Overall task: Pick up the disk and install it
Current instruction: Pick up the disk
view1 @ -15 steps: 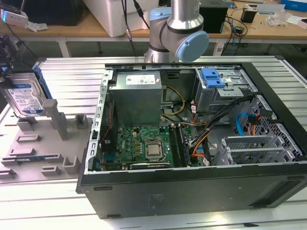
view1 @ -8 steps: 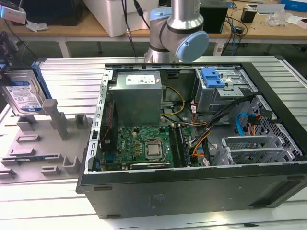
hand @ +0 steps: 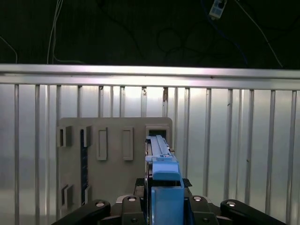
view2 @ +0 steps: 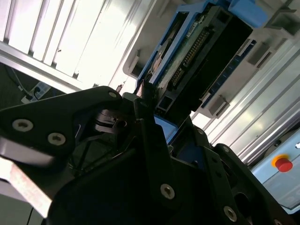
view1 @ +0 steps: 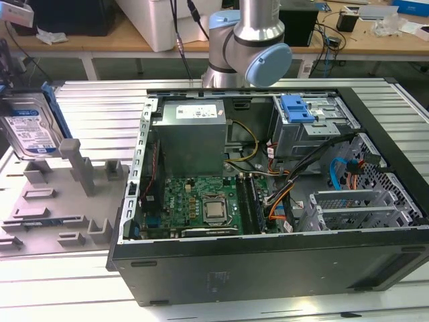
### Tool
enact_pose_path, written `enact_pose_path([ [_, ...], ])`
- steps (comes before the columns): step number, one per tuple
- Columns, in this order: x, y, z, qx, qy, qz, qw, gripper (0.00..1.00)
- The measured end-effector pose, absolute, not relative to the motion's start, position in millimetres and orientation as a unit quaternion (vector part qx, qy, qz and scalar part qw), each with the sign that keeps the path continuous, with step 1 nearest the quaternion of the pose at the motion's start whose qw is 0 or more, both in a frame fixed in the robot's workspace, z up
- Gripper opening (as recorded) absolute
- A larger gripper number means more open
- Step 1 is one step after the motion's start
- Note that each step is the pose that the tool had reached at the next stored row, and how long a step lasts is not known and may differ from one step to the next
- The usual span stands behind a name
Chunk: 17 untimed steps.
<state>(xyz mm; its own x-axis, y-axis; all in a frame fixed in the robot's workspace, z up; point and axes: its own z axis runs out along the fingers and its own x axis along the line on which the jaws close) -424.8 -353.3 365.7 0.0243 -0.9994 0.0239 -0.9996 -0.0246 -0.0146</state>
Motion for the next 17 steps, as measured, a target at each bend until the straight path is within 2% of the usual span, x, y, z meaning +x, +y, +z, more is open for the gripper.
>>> enact_pose_path([
  [17,-424.8,-353.3,394.3,0.716,-0.698,0.018,0.008,0.36],
])
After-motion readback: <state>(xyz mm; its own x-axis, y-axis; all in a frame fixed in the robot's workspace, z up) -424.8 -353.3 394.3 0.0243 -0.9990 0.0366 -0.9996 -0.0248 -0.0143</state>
